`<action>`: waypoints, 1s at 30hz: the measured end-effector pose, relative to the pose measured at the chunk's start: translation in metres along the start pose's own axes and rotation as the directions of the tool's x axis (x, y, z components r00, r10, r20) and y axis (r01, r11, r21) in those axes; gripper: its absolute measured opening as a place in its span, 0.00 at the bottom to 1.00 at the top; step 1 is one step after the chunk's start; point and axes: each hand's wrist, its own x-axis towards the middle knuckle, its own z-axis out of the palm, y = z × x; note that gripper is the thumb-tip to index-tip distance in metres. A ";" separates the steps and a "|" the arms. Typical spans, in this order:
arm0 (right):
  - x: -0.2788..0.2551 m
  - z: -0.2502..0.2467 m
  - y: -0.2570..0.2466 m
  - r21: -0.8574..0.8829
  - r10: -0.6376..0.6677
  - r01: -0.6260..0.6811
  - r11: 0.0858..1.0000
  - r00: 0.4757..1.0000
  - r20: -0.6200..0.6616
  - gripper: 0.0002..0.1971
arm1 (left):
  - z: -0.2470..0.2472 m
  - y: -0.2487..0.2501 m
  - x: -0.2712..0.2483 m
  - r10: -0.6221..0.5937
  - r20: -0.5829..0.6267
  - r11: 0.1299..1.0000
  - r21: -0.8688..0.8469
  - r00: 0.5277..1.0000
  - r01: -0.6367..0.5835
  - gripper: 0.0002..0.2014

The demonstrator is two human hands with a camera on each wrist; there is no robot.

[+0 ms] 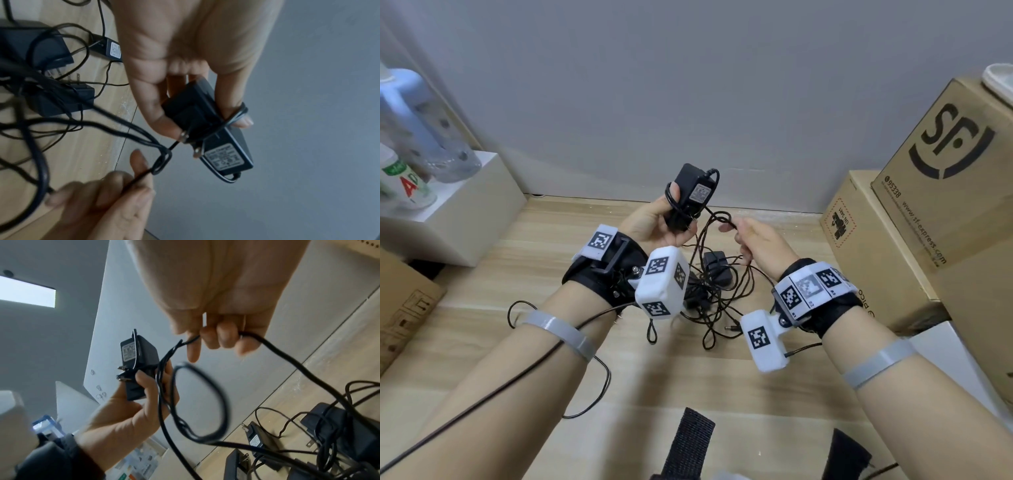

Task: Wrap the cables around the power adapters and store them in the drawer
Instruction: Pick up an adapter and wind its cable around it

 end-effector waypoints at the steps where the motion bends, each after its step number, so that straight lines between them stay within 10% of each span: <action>1: 0.000 -0.002 0.001 -0.048 -0.034 0.033 0.998 0.999 -0.026 0.14 | 0.000 0.000 -0.001 -0.006 -0.013 1.000 0.004 1.000 0.006 0.13; 9: 0.005 -0.012 0.007 -0.078 -0.022 0.010 0.997 0.988 -0.155 0.16 | -0.002 0.001 -0.004 -0.010 -0.083 0.998 -0.067 0.997 0.005 0.15; 20: 0.010 -0.029 0.040 -0.200 0.476 -0.544 0.815 0.825 -0.303 0.13 | -0.015 0.009 -0.006 0.014 -0.166 0.993 -0.113 0.986 -0.033 0.16; 24: 0.015 -0.019 0.025 -0.479 0.265 -0.296 0.826 0.955 -0.133 0.24 | -0.007 0.002 -0.004 -0.083 -0.046 0.994 -0.080 0.995 0.079 0.19; 30: 0.020 0.010 0.004 -0.173 0.030 -0.024 0.985 0.999 0.033 0.16 | 0.002 -0.002 -0.004 -0.088 -0.040 0.996 -0.034 0.995 0.086 0.17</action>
